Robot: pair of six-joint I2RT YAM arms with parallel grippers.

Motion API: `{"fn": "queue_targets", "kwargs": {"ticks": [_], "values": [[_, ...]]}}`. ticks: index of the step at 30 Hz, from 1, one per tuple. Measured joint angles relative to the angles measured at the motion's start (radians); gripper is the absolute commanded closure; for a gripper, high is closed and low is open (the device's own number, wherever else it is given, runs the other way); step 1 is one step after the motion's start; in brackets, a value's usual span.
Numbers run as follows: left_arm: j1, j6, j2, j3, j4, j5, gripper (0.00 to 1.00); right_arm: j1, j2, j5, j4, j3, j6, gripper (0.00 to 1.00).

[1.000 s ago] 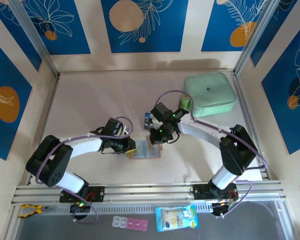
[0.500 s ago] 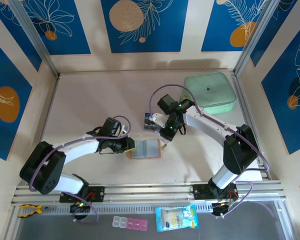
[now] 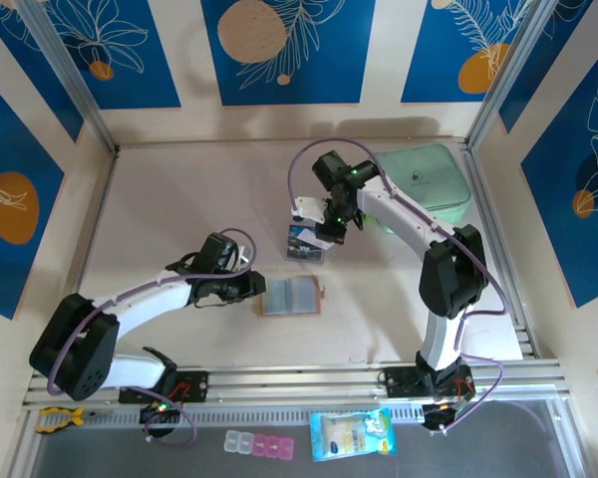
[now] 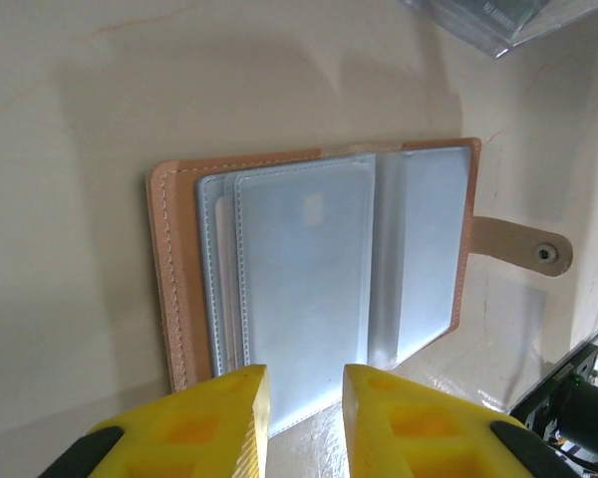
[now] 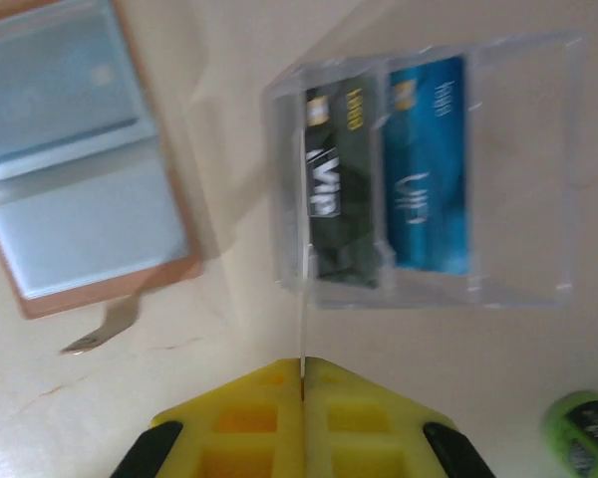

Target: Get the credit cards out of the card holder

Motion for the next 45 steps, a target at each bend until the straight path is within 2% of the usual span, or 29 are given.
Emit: {"fn": "queue_targets", "kwargs": {"ticks": [11,28,31,35,45], "values": [[0.0,0.0,0.011,0.011,-0.027,-0.019,0.73,-0.05,0.2,-0.036,-0.04,0.247,-0.089,1.0],[0.0,0.002,0.082,0.081,-0.062,-0.023,0.72,-0.087,0.311,-0.044,-0.082,0.38,-0.127,1.0],[0.0,0.003,0.093,0.085,-0.067,-0.023,0.72,-0.089,0.329,-0.044,-0.087,0.38,-0.127,0.96],[0.0,0.003,0.103,0.101,-0.071,-0.023,0.72,-0.095,0.346,-0.042,-0.088,0.38,-0.124,0.81],[0.0,0.003,0.104,0.112,-0.071,-0.023,0.72,-0.111,0.339,-0.025,-0.032,0.378,-0.069,0.79]]}}
